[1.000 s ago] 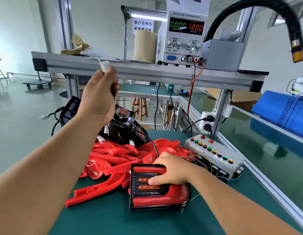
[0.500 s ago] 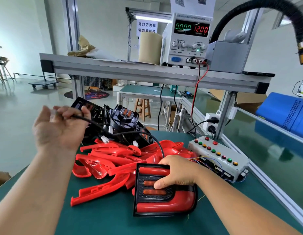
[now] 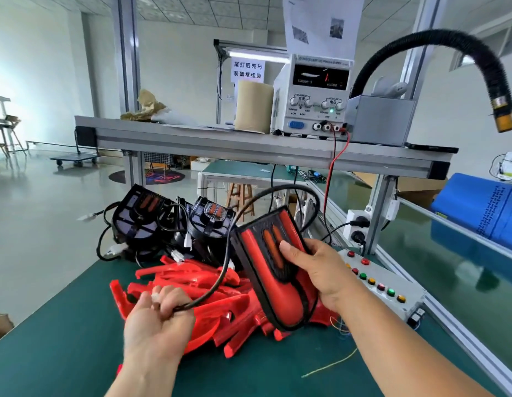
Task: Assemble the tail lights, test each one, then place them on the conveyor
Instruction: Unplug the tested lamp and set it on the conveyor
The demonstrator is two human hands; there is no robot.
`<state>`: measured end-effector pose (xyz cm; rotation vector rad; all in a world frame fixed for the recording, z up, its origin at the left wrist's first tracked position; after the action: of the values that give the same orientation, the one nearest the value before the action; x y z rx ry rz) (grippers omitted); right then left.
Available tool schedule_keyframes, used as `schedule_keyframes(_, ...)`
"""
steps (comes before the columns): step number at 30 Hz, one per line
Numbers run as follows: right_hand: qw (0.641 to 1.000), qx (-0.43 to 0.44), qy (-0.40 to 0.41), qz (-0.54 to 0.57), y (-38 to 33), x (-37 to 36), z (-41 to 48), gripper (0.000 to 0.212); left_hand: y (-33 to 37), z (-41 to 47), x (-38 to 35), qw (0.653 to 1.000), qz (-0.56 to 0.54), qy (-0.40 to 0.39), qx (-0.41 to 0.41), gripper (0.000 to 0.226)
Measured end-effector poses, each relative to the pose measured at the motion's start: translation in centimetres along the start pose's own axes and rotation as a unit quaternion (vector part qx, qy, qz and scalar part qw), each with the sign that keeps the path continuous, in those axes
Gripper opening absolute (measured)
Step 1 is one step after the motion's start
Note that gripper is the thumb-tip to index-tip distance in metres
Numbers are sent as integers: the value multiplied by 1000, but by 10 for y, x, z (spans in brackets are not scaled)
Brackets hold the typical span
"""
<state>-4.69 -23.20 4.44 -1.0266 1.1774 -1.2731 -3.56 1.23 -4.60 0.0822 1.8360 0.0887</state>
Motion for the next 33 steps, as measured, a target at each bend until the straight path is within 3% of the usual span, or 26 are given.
schedule_keyframes(2, 1000, -1, 8, 24, -4, -5, 1, 45, -28, -2, -2, 998, -44, 9, 35, 32)
schedule_keyframes(4, 999, -10, 2, 49, -5, -14, 0, 33, -47, -1, -1, 999, 25, 15, 16, 19)
schedule_keyframes(6, 997, -24, -5, 68, -5, -23, -4, 27, -49, 0, -8, 993, 104, -30, -39, 7)
schedule_keyframes(7, 997, -32, -5, 76, -5, -26, -5, 29, -56, -2, -22, 988, 139, -67, -10, 13)
schedule_keyframes(9, 996, -47, 2, 77, -5, -31, -9, 33, -79, -5, -34, 979, 171, -98, 60, 77)
schedule_keyframes(10, 996, -52, 9, 72, -6, -33, -11, 36, -81, -18, -47, 949, 272, -157, 11, 92)
schedule_keyframes(12, 996, -54, 34, 56, -8, -32, -13, 43, -90, -38, -66, 918, 315, -241, 24, 94)
schedule_keyframes(15, 995, -63, 71, 28, -8, -28, -14, 35, -103, -54, -67, 898, 323, -291, 72, 76)
schedule_keyframes(18, 995, -65, 81, 6, -9, -25, -17, 36, -98, -49, -58, 902, 337, -265, 61, 58)
schedule_keyframes(20, 994, -62, 83, -28, -14, -21, -19, 46, -95, -46, -55, 907, 333, -246, 74, 57)
schedule_keyframes(22, 986, -43, 117, -112, -24, -6, -20, 56, -90, -42, -49, 917, 328, -209, 92, 64)
schedule_keyframes(24, 972, -6, 169, -164, -33, 21, -15, 67, -84, -37, -46, 926, 314, -179, 106, 56)
schedule_keyframes(26, 962, 3, 208, -179, -28, 45, -7, 53, -77, -33, -49, 935, 295, -169, 98, 34)
schedule_keyframes(28, 960, -73, 209, -173, -4, 55, -4, 44, -67, -30, -57, 947, 262, -171, 75, 29)
schedule_keyframes(31, 960, -229, 157, -26, 37, 38, -5, 61, -55, -29, -68, 956, 215, -194, 56, 38)
schedule_keyframes(33, 955, -274, 111, 17, 46, 19, -1, 71, -54, -31, -72, 955, 199, -212, 59, 34)
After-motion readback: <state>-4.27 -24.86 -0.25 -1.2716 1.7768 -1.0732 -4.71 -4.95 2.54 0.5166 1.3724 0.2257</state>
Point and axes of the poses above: each hand's wrist, its own z-axis towards the middle knuckle, its own x-axis out of the back of the hand, y = z × x, the point moved 8 cm from there along z, towards the middle knuckle, and after that the axes turned 2 degrees about y, right-handed, at the moved point
